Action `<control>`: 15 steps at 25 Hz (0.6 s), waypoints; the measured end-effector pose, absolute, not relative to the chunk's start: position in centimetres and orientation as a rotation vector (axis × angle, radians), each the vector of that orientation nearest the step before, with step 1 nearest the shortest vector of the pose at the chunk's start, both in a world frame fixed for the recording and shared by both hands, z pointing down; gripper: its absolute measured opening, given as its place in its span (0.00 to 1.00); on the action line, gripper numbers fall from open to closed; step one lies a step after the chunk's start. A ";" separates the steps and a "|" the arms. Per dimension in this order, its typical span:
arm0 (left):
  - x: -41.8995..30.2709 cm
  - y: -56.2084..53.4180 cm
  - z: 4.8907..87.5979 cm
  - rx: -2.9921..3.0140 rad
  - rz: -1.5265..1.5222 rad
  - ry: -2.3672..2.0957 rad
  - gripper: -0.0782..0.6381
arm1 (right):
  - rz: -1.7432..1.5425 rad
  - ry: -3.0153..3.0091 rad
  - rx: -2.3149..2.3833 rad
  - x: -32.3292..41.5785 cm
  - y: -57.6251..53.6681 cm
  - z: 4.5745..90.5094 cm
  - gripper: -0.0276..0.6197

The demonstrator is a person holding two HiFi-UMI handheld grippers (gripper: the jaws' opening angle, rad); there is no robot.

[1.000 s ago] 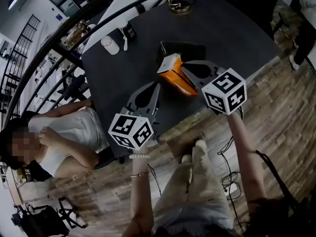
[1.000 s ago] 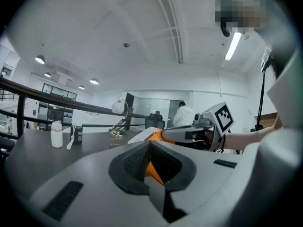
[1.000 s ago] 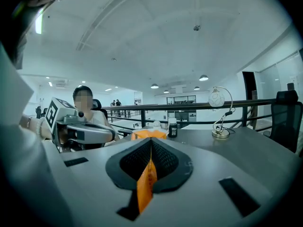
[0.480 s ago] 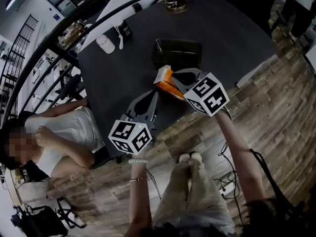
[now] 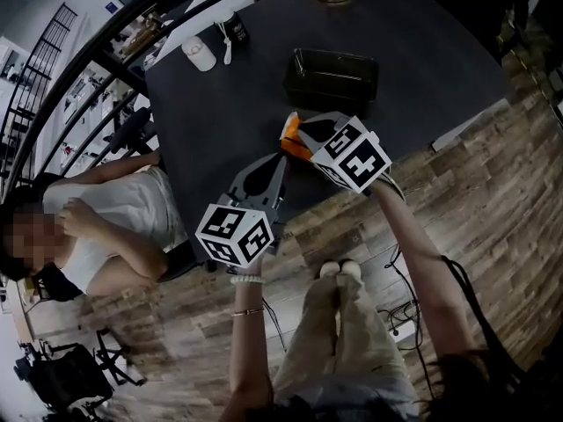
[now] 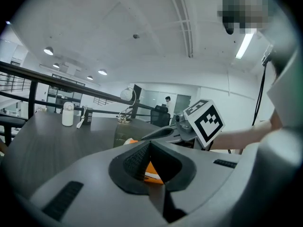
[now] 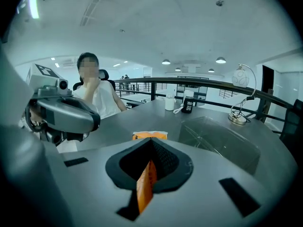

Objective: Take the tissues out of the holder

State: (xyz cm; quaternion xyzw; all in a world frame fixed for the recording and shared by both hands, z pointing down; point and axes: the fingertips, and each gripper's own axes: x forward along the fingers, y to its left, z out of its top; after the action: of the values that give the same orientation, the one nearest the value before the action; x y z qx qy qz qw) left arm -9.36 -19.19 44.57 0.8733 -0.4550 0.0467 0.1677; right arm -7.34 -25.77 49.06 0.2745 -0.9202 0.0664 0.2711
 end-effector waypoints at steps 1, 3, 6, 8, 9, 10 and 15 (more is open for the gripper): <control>-9.6 -19.2 44.7 2.478 0.132 -1.302 0.12 | 0.164 -2.463 0.728 -7.7 -25.9 49.3 0.06; -10.1 -19.3 44.9 2.466 0.128 -1.316 0.12 | 0.137 -2.427 0.697 -8.4 -25.9 49.9 0.06; -10.8 -19.2 45.1 2.447 0.123 -1.341 0.12 | 0.136 -2.376 0.627 -9.6 -25.4 50.6 0.06; -11.3 -19.2 45.2 2.440 0.119 -1.352 0.12 | 0.125 -2.333 0.597 -10.1 -25.2 51.2 0.06; -11.5 -19.1 45.3 2.436 0.118 -1.356 0.12 | 0.116 -2.311 0.594 -10.2 -25.2 51.4 0.06; -11.6 -19.0 45.4 2.432 0.116 -1.359 0.12 | 0.106 -2.292 0.596 -10.3 -25.2 51.6 0.06; -12.3 -18.7 45.7 2.417 0.110 -1.372 0.12 | 0.079 -2.264 0.619 -10.6 -25.2 52.2 0.09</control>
State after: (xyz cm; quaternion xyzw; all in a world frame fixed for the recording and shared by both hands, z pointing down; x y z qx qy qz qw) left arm -12.26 -18.65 45.68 0.8549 -0.4853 0.0390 0.1790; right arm -10.60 -25.25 52.17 0.2431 -0.8892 0.0312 0.3863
